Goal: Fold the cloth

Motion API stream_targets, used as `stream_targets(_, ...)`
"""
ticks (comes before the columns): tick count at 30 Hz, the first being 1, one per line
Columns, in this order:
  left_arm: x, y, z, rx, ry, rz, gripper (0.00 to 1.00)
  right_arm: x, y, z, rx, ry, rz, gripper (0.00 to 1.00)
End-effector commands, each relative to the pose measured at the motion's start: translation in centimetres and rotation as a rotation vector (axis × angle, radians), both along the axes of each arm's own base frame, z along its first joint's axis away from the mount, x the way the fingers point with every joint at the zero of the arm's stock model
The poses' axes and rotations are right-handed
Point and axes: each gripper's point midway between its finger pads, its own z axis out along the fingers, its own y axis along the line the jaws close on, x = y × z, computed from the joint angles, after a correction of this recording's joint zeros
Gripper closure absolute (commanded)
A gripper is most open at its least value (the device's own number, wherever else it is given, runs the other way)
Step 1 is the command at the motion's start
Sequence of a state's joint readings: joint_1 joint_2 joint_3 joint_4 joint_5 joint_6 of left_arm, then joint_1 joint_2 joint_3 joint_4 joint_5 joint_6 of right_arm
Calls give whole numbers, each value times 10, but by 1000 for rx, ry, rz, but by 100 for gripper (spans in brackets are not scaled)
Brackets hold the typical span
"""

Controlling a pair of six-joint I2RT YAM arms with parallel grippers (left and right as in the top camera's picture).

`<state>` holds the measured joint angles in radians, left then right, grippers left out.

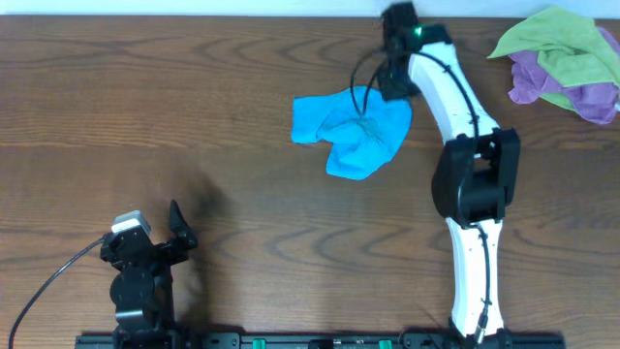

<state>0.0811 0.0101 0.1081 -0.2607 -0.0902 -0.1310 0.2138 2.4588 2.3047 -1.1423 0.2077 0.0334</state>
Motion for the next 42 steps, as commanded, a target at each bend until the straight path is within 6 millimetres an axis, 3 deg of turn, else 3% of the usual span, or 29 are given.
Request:
stream_targets(1, -1, 2, -13, 1, 30, 11, 5, 11, 8, 33, 26, -76, -10, 99)
stream_targets(4, -1, 2, -13, 1, 30, 11, 5, 6, 18, 48, 60, -69, 9, 99)
stream_targets(8, -1, 2, -13, 1, 30, 11, 5, -18, 38, 78, 95, -25, 42, 98)
stream_targets(12, -1, 2, -13, 1, 30, 11, 5, -41, 58, 128, 110, -66, 71, 98)
stream_targets(22, -1, 2, -13, 1, 30, 11, 5, -102, 70, 223, 87, -201, 69, 98)
stream_targets(30, -1, 2, -13, 1, 30, 11, 5, -157, 64, 274, 73, -267, 100, 98)
stream_targets(35, -1, 2, -13, 1, 30, 11, 5, -198, 40, 272, 2, -232, 82, 98)
stream_targets(42, -1, 2, -13, 1, 30, 11, 5, -265, 18, 235, 24, -197, 105, 99)
